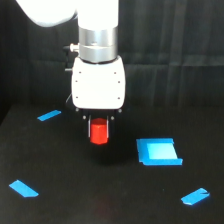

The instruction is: Pick up the red object from the table

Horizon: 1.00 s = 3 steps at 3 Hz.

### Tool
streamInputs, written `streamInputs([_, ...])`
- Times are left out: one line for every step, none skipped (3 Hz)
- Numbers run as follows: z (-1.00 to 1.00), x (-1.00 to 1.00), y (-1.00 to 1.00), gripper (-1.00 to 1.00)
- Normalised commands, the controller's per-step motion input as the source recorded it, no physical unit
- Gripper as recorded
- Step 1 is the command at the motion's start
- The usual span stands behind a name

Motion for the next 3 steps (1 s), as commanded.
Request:
streamInputs([1.0, 0.14, 0.15, -1.0])
streamInputs([0.9, 0.1, 0.15, -0.95])
streamInputs([0.47, 0.02, 0.07, -0.95])
